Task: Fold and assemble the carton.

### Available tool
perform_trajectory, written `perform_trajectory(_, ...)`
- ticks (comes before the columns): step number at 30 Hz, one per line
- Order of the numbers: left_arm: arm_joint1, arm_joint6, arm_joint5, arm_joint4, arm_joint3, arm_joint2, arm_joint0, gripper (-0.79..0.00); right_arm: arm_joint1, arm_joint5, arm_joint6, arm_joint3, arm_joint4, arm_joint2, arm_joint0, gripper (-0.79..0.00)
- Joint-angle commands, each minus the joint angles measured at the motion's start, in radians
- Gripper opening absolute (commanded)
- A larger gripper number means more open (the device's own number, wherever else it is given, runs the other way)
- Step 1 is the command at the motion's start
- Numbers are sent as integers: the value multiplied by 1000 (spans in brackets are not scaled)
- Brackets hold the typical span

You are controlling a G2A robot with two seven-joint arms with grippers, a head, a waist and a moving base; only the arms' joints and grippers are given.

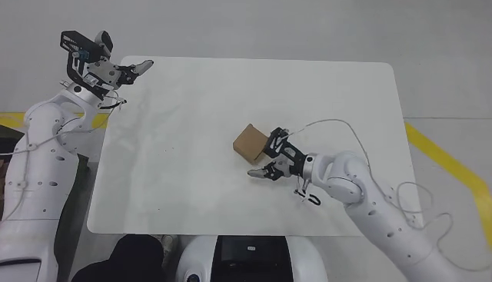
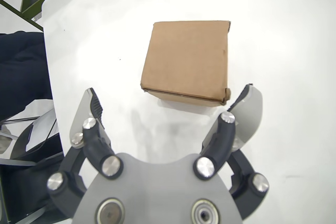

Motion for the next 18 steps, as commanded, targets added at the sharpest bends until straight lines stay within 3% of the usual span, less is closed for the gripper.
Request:
perform_trajectory(1, 0, 0, 0, 0, 0, 0, 0, 0, -3, 9, -4, 10, -16, -7, 9, 0)
perform_trajectory(18, 0, 0, 0, 0, 0, 0, 0, 0, -38, 60, -36, 74, -59, -58, 63, 0)
